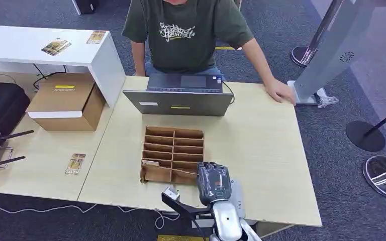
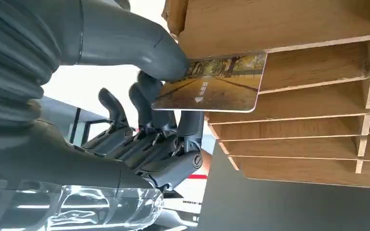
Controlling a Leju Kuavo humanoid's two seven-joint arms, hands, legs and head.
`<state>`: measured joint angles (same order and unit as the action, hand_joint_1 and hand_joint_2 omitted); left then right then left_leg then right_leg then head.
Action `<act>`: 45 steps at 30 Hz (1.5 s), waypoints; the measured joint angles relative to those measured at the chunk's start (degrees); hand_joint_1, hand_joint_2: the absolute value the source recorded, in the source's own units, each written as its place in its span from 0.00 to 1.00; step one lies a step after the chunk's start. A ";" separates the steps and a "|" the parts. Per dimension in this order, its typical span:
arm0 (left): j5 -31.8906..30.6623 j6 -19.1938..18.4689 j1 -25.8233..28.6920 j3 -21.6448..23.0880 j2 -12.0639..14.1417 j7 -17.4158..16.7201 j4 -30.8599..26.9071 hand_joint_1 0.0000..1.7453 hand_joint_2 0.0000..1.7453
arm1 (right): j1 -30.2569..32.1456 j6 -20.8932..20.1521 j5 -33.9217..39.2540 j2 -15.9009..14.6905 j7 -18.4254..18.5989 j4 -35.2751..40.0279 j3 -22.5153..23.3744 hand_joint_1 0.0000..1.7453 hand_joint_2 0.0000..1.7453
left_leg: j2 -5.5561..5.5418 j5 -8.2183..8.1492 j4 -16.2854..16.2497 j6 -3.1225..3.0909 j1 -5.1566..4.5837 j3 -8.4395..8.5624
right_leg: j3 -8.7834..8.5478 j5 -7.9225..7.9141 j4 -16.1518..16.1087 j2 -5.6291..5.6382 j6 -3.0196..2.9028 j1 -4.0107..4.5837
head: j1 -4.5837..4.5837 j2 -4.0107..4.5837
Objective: Pass the card to the sensor for recognition and then transmit it.
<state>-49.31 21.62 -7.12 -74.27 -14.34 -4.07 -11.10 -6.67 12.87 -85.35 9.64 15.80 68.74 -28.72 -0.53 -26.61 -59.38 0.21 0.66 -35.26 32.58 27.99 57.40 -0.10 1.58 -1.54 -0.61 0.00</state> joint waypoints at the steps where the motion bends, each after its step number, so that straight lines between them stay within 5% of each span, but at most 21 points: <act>1: 0.00 0.00 0.00 0.00 0.00 0.04 0.00 0.00 0.00 | -0.07 0.17 -0.02 0.06 0.06 -0.09 0.00 1.00 1.00 | 0.00 0.00 0.00 0.00 0.00 0.00 | 0.00 0.00 0.00 0.00 0.00 0.00 | 0.00 0.00; 35: -0.57 -0.02 -0.04 1.05 -0.07 -0.07 0.00 0.00 0.00 | 1.70 1.79 -0.15 0.09 0.83 10.73 4.37 1.00 1.00 | 0.00 0.00 0.00 0.00 0.00 0.01 | 0.01 0.00 0.00 0.00 0.00 0.00 | 0.00 0.00; 45: -1.03 -0.04 0.02 1.59 -0.09 0.13 0.00 0.00 0.00 | 5.39 7.45 0.17 -0.79 1.36 21.72 7.15 1.00 1.00 | 0.00 -0.01 -0.01 0.01 -0.01 0.00 | 0.01 0.00 -0.01 0.00 0.00 -0.01 | 0.00 0.00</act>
<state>-50.34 21.57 -7.10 -72.68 -14.43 -3.93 -11.10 -1.28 20.33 -85.18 8.85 17.16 90.46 -21.57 -0.54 -26.62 -59.38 0.22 0.65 -35.26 32.59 28.00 57.40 -0.10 1.58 -1.56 -0.61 0.00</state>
